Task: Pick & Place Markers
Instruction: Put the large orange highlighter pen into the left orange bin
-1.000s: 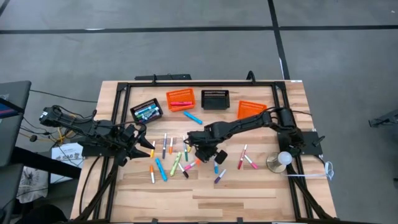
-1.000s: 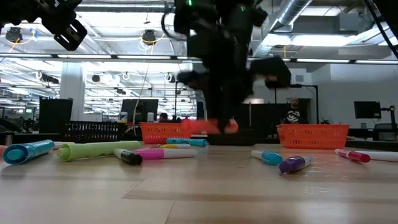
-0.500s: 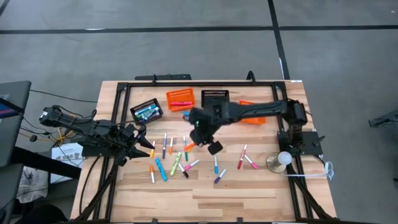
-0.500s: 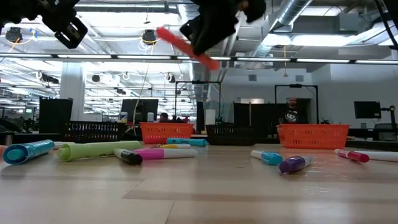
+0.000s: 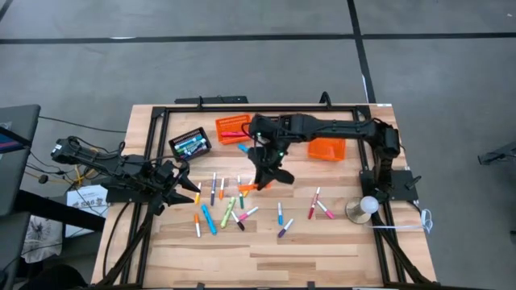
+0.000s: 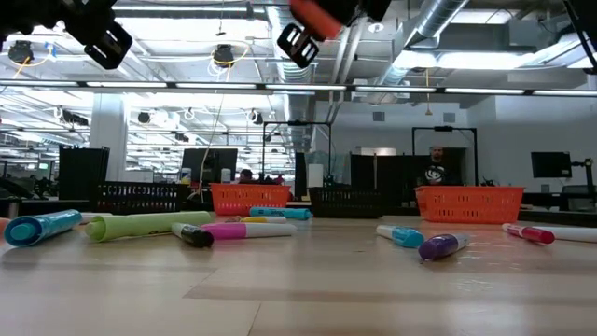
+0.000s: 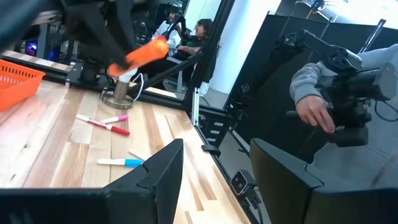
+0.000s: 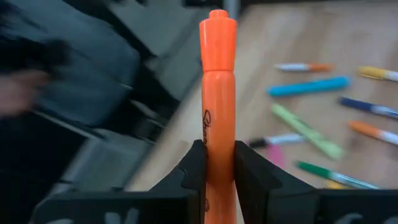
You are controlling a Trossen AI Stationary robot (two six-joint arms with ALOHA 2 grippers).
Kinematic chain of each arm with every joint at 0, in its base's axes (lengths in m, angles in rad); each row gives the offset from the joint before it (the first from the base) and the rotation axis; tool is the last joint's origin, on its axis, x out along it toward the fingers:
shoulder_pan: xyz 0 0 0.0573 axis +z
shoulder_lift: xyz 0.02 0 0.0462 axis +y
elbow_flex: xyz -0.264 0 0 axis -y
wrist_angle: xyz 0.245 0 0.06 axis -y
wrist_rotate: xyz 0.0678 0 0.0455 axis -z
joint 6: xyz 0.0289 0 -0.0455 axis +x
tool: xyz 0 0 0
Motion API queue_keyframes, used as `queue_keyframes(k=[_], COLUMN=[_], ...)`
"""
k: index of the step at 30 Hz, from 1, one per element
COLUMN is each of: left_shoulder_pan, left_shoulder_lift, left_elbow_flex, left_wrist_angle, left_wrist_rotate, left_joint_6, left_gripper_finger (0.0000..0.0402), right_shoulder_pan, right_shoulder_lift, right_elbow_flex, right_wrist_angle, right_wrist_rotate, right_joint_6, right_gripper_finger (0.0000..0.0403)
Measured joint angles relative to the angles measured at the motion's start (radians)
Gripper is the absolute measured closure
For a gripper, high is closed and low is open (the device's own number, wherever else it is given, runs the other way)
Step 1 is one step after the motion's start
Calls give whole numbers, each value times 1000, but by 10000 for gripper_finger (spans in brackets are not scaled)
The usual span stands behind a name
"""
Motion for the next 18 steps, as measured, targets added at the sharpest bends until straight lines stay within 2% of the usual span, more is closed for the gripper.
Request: queue_keyframes(k=[8,18], left_shoulder_pan=[0,0], left_shoulder_lift=[0,0], left_elbow_flex=[0,0], left_wrist_angle=[0,3], left_wrist_rotate=[0,0], left_joint_6=[-4,-7], left_gripper_finger=[216,216], right_shoulder_pan=[-39,-36], right_shoulder_lift=[0,1], right_elbow_flex=[0,0], right_wrist_angle=[1,26], right_wrist_rotate=[-368,-352], right_joint_6=[65,89], right_gripper_finger=[357,356])
